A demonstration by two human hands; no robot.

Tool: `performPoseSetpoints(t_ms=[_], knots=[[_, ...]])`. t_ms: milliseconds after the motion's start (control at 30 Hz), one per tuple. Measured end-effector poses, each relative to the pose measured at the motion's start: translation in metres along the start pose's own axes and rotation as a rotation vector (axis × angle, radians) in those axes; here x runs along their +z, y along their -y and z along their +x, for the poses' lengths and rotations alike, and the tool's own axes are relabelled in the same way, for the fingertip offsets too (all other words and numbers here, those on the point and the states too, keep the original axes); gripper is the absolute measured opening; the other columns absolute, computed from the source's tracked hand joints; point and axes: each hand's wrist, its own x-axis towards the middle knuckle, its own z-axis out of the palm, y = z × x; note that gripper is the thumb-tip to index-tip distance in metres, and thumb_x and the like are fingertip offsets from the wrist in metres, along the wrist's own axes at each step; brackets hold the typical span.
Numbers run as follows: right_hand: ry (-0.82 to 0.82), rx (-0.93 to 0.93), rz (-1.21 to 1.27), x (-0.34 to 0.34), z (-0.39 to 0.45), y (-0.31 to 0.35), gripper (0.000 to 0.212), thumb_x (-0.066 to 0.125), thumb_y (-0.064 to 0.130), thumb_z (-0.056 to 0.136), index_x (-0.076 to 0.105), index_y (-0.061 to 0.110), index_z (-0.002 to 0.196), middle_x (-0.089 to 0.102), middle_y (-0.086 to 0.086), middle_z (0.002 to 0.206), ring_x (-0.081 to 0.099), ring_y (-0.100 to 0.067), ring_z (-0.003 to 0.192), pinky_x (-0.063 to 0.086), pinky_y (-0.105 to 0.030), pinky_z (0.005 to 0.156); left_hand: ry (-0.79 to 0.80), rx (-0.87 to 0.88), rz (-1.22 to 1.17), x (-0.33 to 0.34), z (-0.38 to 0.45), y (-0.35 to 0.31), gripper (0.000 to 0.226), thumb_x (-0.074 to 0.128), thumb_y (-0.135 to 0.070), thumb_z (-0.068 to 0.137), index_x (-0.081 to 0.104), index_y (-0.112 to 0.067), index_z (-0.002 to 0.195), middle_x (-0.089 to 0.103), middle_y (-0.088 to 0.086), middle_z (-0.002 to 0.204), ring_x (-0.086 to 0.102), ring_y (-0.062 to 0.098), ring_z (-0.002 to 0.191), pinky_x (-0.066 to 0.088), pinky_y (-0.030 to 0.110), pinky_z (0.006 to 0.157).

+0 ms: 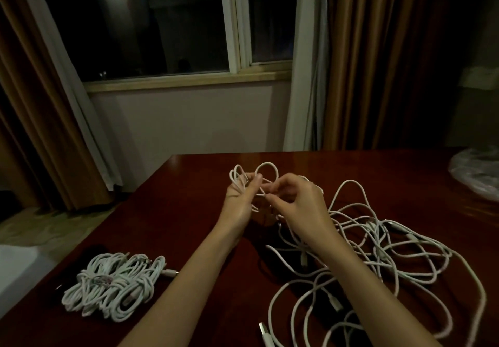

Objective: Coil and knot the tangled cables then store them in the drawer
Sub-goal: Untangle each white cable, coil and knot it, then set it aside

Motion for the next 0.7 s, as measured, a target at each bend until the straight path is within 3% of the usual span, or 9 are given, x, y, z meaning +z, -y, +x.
performPoseSetpoints(t_ms=[133, 233, 333, 400, 533, 600, 700], knots=[[0.197, 0.121, -0.062, -0.006, -0.001, -0.003, 0.019, 0.075, 0.021, 0.081, 0.058, 0.018, 0.088, 0.07, 0.004, 0.068, 0.067, -0.003, 0.063, 0.054, -0.024, 0.062, -0.138, -0.054, -0.159, -0.007, 0.003, -0.003, 0.03, 0.04, -0.021, 0.104, 0.055, -0.006, 0.083, 0.065, 0.002, 0.057, 0.064, 0.016, 0.053, 0.053, 0.028, 0.054], [0.411, 0.144, -0.187, -0.006, -0.002, -0.003, 0.015, 0.074, 0.028, 0.082, 0.064, 0.019, 0.09, 0.071, 0.002, 0.076, 0.067, -0.006, 0.068, 0.055, -0.028, 0.067, -0.215, -0.148, -0.397, -0.016, 0.011, -0.006, 0.029, 0.036, -0.017, 0.106, 0.041, -0.015, 0.077, 0.04, -0.006, 0.041, 0.038, 0.003, 0.032, 0.034, 0.016, 0.034], [0.52, 0.108, -0.305, -0.008, -0.001, -0.005, 0.01, 0.067, 0.026, 0.089, 0.07, 0.016, 0.09, 0.069, 0.002, 0.081, 0.065, -0.01, 0.072, 0.054, -0.026, 0.069, -0.228, -0.164, -0.552, -0.029, 0.016, -0.013, 0.028, 0.034, -0.018, 0.106, 0.04, -0.015, 0.079, 0.031, -0.007, 0.04, 0.023, 0.0, 0.029, 0.02, 0.013, 0.03], [0.492, 0.082, -0.32, -0.012, -0.001, -0.006, 0.012, 0.065, 0.028, 0.09, 0.069, 0.02, 0.082, 0.067, 0.006, 0.077, 0.064, -0.01, 0.071, 0.051, -0.023, 0.066, -0.205, -0.162, -0.527, -0.035, 0.016, -0.015, 0.024, 0.036, -0.022, 0.105, 0.043, -0.014, 0.083, 0.033, -0.008, 0.041, 0.023, 0.001, 0.029, 0.019, 0.013, 0.03], [0.273, 0.056, -0.283, -0.014, 0.003, -0.003, 0.016, 0.061, 0.027, 0.093, 0.07, 0.017, 0.085, 0.066, 0.005, 0.068, 0.062, -0.002, 0.059, 0.05, -0.019, 0.06, -0.003, -0.146, -0.103, -0.029, 0.01, -0.011, 0.015, 0.042, -0.024, 0.102, 0.049, -0.011, 0.101, 0.063, 0.003, 0.063, 0.026, 0.001, 0.03, 0.022, 0.014, 0.032], [0.197, 0.047, -0.256, -0.013, 0.004, 0.0, 0.017, 0.06, 0.026, 0.094, 0.07, 0.014, 0.088, 0.065, 0.006, 0.062, 0.061, 0.0, 0.054, 0.049, -0.019, 0.055, 0.159, -0.123, 0.078, -0.021, 0.006, -0.009, 0.016, 0.045, -0.026, 0.1, 0.053, -0.013, 0.094, 0.059, 0.009, 0.071, 0.026, 0.002, 0.033, 0.024, 0.015, 0.035], [0.126, 0.052, -0.206, -0.014, 0.004, 0.0, 0.015, 0.064, 0.026, 0.091, 0.072, 0.014, 0.087, 0.069, 0.004, 0.064, 0.064, -0.003, 0.056, 0.052, -0.021, 0.054, 0.337, -0.137, 0.208, -0.012, 0.0, -0.009, 0.026, 0.05, -0.03, 0.099, 0.052, -0.015, 0.078, 0.044, -0.002, 0.055, 0.025, 0.004, 0.035, 0.021, 0.015, 0.037]])
